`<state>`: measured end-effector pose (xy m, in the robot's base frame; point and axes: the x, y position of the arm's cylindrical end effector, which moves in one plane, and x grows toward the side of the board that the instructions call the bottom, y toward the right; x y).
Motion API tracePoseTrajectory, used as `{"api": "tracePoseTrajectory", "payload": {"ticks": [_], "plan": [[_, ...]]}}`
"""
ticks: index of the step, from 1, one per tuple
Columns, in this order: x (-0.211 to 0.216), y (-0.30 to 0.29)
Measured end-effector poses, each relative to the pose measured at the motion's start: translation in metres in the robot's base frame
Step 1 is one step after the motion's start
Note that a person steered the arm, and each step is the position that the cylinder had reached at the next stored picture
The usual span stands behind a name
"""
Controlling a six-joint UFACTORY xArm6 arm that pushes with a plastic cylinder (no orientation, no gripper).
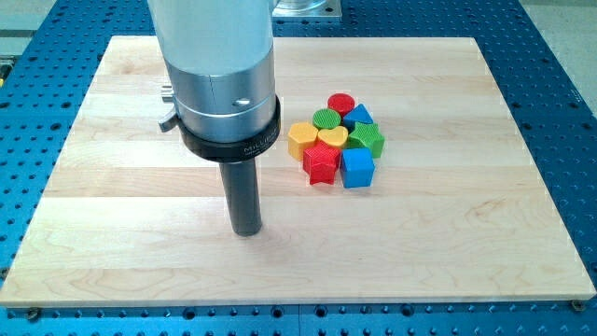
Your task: Place the red circle at the top center of the board
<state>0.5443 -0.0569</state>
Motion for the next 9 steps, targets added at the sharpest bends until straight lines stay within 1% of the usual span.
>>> {"api": "tracePoseTrajectory", "payload": {"ticks": [9], "plan": [[-0.002, 0.0017]]}}
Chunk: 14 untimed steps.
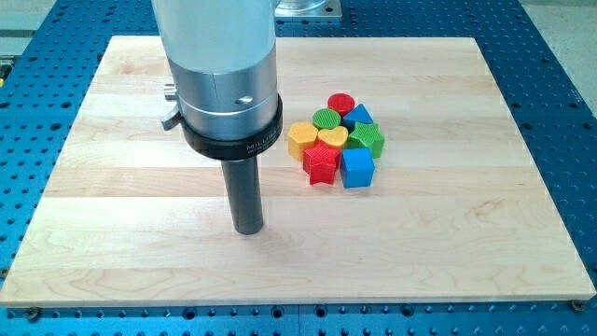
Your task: Place the red circle at the top center of the board
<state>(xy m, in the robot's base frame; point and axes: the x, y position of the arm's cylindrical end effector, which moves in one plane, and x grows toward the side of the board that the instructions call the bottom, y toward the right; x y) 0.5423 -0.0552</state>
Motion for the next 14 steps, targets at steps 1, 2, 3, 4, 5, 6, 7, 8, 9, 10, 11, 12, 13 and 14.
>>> {"api": "tracePoseTrajectory", "payload": {"ticks": [1, 2, 3, 4, 5, 6, 7, 8, 9, 10, 11, 12, 13, 14], "plan": [[-0.005, -0.004], [-0.019, 0.016], [-0.021, 0.018], [-0.021, 0.018], [-0.011, -0.021], [0.024, -0.032], [0.036, -0.017], [0.036, 0.018], [0.025, 0.073], [-0.003, 0.096], [-0.032, 0.18], [-0.089, 0.18], [-0.111, 0.163], [-0.142, 0.122]]}}
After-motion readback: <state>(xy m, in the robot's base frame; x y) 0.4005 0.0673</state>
